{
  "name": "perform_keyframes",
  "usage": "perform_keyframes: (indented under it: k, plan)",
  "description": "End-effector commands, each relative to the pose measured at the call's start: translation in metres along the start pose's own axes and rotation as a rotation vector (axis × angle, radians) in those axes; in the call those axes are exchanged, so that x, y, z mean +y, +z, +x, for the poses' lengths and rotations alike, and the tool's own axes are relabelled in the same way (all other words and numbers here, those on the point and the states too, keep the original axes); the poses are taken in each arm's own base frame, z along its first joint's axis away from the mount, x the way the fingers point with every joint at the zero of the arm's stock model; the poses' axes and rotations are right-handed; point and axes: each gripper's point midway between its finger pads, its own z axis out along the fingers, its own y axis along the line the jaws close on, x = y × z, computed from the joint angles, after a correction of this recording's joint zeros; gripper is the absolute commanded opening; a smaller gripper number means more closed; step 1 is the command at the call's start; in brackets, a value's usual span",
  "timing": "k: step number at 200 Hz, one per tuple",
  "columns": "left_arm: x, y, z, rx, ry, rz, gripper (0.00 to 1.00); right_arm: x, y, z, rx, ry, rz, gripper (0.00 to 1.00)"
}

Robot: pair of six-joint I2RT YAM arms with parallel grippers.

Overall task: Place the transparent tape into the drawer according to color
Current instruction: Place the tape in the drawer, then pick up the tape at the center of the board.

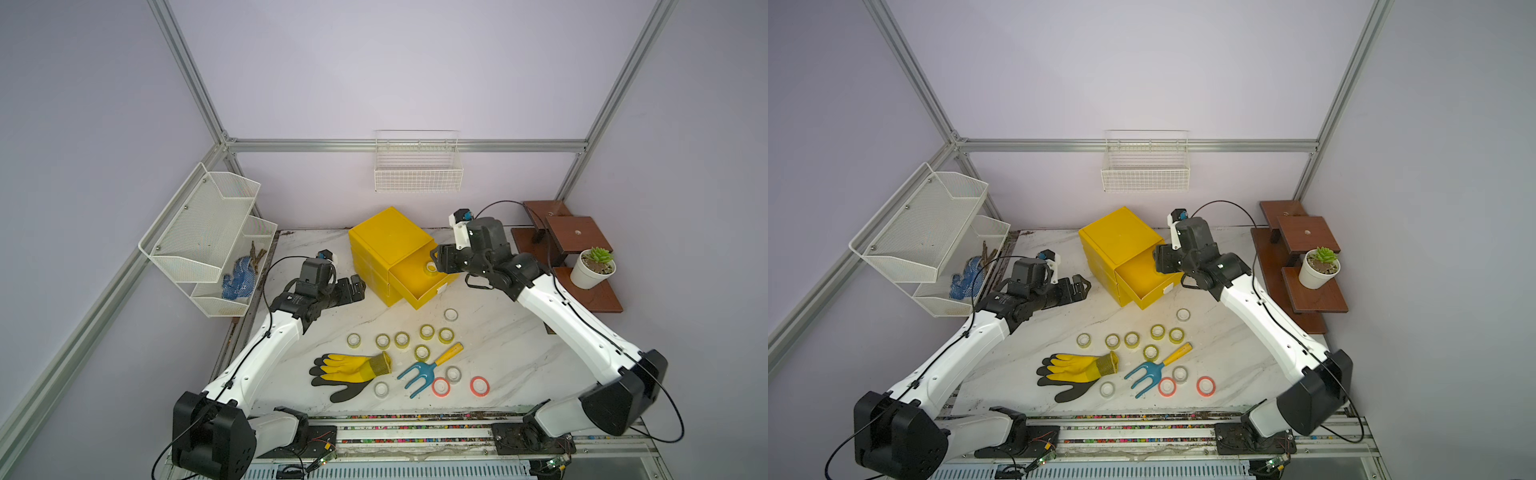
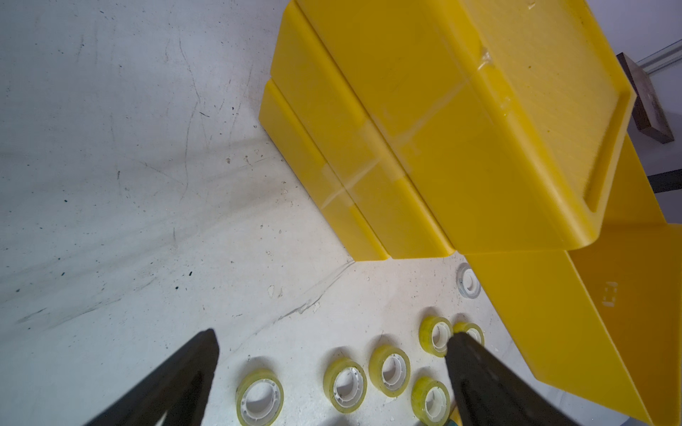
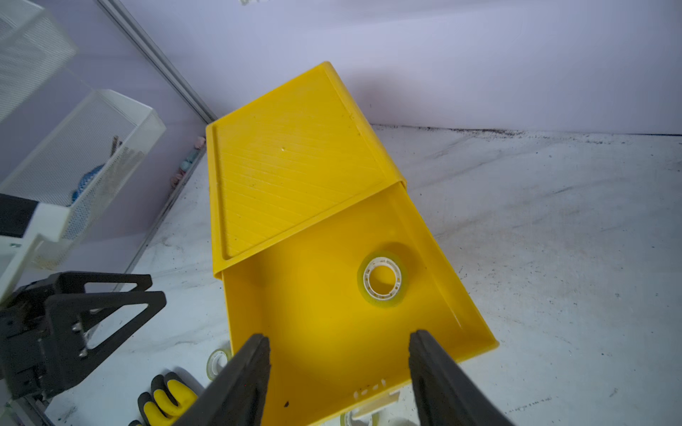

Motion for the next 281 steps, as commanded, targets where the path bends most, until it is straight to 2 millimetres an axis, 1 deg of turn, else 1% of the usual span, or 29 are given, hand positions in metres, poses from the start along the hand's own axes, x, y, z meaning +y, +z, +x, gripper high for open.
perform_keyframes:
  k: [1, 19, 31, 60, 72, 81, 96, 104, 126, 142, 156, 159, 172, 209, 220, 261, 281]
  plan:
    - [-0.001, -0.01, 0.0, -0.029, 0.032, -0.05, 1.0, 0.012, -0.017, 0.009, -0.077, 0.035, -0.107, 0.65]
    - [0.001, -0.015, 0.006, -0.021, 0.061, -0.124, 1.0, 0.013, -0.03, 0.036, -0.078, 0.062, -0.167, 0.65]
    - [0.007, -0.015, 0.015, 0.004, 0.044, -0.148, 1.0, 0.01, -0.035, 0.056, -0.067, 0.086, -0.191, 0.64]
    - [0.024, -0.008, 0.052, 0.089, -0.01, -0.174, 1.0, 0.002, -0.041, 0.098, -0.04, 0.132, -0.22, 0.64]
    - [0.032, -0.004, 0.068, 0.136, -0.027, -0.195, 0.99, -0.005, -0.04, 0.111, -0.023, 0.141, -0.199, 0.64]
    - [0.038, -0.001, 0.079, 0.17, -0.042, -0.21, 0.98, -0.009, -0.04, 0.117, -0.011, 0.139, -0.182, 0.64]
    - [0.044, 0.006, 0.098, 0.228, -0.058, -0.22, 0.95, -0.012, -0.041, 0.119, -0.01, 0.13, -0.166, 0.63]
    - [0.047, 0.009, 0.105, 0.248, -0.061, -0.234, 0.95, -0.014, -0.041, 0.118, -0.017, 0.128, -0.157, 0.63]
    - [0.051, 0.019, 0.115, 0.302, -0.03, -0.276, 0.91, -0.015, -0.041, 0.115, -0.033, 0.129, -0.15, 0.63]
    - [0.051, 0.027, 0.122, 0.347, 0.021, -0.314, 0.87, -0.015, -0.041, 0.114, -0.037, 0.129, -0.151, 0.63]
    - [0.05, 0.033, 0.128, 0.385, 0.054, -0.343, 0.87, -0.016, -0.04, 0.115, -0.037, 0.128, -0.146, 0.63]
    - [0.054, 0.038, 0.135, 0.414, 0.059, -0.36, 0.86, -0.016, -0.04, 0.115, -0.038, 0.128, -0.144, 0.63]
    - [0.055, 0.047, 0.143, 0.455, 0.071, -0.373, 0.85, -0.018, -0.041, 0.115, -0.041, 0.126, -0.138, 0.63]
    - [0.057, 0.061, 0.147, 0.475, 0.096, -0.398, 0.78, -0.019, -0.042, 0.116, -0.038, 0.123, -0.132, 0.63]
    - [0.056, 0.064, 0.148, 0.479, 0.095, -0.395, 0.74, -0.018, -0.043, 0.115, -0.041, 0.121, -0.132, 0.63]
    - [0.062, 0.071, 0.155, 0.499, 0.089, -0.417, 0.72, -0.017, -0.044, 0.111, -0.05, 0.115, -0.136, 0.63]
    - [0.064, 0.073, 0.157, 0.505, 0.089, -0.425, 0.69, -0.016, -0.045, 0.11, -0.053, 0.115, -0.138, 0.63]
